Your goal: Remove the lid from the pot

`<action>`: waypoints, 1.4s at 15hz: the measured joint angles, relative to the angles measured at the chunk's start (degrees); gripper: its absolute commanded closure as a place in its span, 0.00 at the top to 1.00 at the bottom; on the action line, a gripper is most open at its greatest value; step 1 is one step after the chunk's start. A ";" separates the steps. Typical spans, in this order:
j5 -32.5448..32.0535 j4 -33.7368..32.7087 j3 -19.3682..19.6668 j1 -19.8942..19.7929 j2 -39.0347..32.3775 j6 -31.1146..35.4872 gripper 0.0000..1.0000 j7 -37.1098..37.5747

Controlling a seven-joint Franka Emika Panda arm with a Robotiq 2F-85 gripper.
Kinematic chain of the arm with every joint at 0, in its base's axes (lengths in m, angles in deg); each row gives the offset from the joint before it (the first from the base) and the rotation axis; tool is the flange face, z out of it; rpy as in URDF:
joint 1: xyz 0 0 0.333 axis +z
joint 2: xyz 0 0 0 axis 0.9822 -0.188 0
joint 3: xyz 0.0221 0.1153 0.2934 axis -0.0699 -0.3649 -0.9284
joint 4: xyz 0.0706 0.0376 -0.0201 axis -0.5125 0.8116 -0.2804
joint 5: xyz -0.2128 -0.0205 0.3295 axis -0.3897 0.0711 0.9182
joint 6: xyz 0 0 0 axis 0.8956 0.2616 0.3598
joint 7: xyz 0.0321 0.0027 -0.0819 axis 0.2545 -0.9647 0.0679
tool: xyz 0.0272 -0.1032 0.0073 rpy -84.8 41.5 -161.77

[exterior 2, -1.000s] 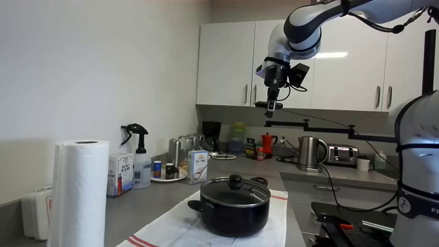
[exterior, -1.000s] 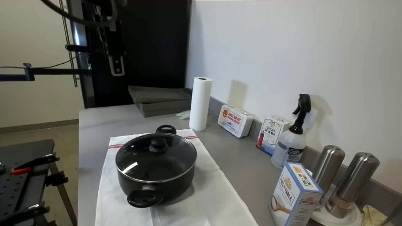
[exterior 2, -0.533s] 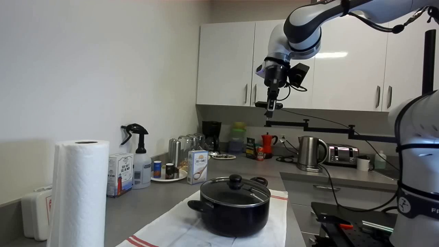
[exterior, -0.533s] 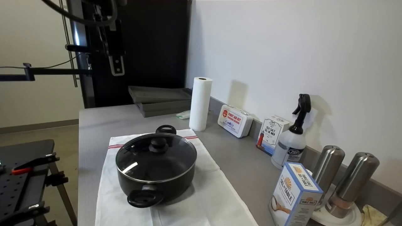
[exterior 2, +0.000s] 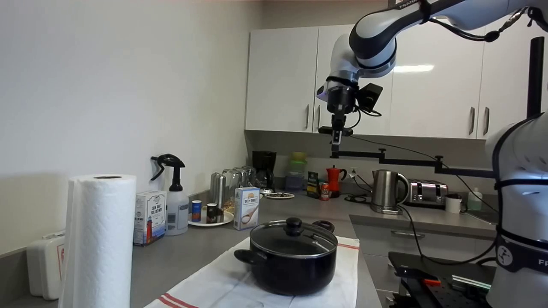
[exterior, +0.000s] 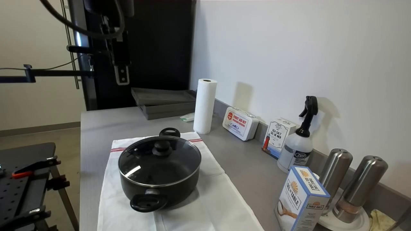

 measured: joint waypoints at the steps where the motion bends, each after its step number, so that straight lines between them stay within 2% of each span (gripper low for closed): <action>1: 0.00 0.05 -0.45 -0.06 -1.26 0.90 1.00 0.43; 6: -0.84 0.67 -3.82 -0.21 -8.58 7.85 1.00 4.28; 13: -7.09 0.87 -8.67 -0.48 -18.31 17.81 1.00 13.94; 21: -8.64 0.42 -10.37 -0.48 -25.51 23.75 1.00 16.80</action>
